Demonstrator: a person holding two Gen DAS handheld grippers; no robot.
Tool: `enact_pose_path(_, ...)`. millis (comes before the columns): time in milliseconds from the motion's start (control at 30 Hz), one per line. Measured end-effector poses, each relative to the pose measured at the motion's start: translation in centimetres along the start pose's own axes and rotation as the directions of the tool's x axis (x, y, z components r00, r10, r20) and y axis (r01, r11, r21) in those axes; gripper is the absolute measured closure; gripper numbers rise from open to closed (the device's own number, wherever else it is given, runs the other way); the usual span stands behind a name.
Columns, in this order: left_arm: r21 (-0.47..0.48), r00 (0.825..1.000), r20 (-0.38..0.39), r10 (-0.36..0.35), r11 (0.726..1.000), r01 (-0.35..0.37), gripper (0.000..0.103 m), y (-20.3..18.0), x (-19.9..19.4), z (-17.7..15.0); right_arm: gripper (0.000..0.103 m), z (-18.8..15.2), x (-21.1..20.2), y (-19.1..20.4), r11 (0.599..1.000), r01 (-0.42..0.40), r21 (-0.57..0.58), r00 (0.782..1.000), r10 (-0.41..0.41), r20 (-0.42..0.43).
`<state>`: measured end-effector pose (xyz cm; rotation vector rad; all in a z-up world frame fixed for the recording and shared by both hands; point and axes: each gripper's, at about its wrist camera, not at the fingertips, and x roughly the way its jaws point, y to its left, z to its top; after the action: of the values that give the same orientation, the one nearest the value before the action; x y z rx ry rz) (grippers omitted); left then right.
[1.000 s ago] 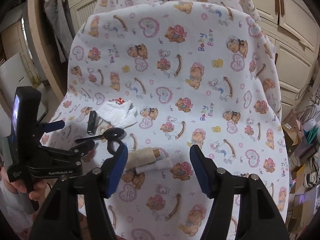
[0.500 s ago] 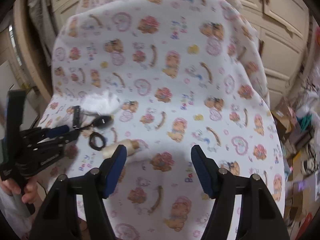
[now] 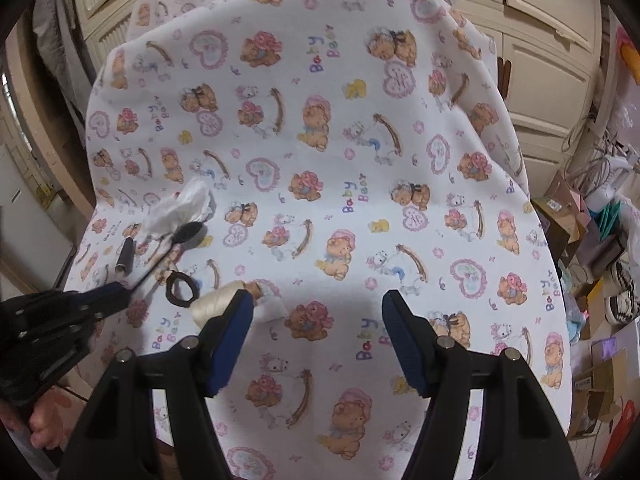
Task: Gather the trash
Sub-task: 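Grasp the black spoon by its handle with the left tool, then grasp the cream thread spool with the right tool while the left tool holds the spoon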
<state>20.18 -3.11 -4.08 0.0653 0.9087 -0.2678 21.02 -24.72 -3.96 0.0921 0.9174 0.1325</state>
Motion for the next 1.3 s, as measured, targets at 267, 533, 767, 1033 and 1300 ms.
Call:
enact_pose_path(267, -0.034, 0.988, -0.15, -0.027, 0.999, 0.022, 0.096, -0.1, 0.0, -2.1, 0.038, 0.1, 0.4, 0.4, 1.0, 0.01, -0.013, 1.0, -0.01, -0.01)
enact_pose_path(533, 0.054, 0.975, -0.218, -0.037, 0.997, 0.05, 0.087, -3.0, 0.1, -4.4, 0.038, -0.1, 0.9, 0.8, 0.999, 0.022, -0.028, 1.0, -0.022, -0.022)
enact_pose_path(767, -0.034, 0.979, -0.18, -0.097, 0.995, 0.092, 0.078, -2.3, 1.6, -2.6, 0.038, 0.0, 1.4, 0.0, 1.0, 0.013, 0.017, 0.999, -0.013, -0.043)
enact_pose_path(1033, -0.022, 0.987, -0.117, -0.106, 0.994, 0.104, 0.098, -3.2, 3.2, -0.9, 0.038, 0.0, 1.7, -0.2, 0.999, -0.009, 0.043, 0.999, 0.012, -0.053)
enact_pose_path(1300, -0.046, 0.999, -0.035, -0.03, 0.999, 0.029, 0.098, -1.4, 1.0, -0.2, 0.038, 0.6, 1.9, 0.0, 0.989, -0.128, 0.075, 0.987, 0.134, -0.083)
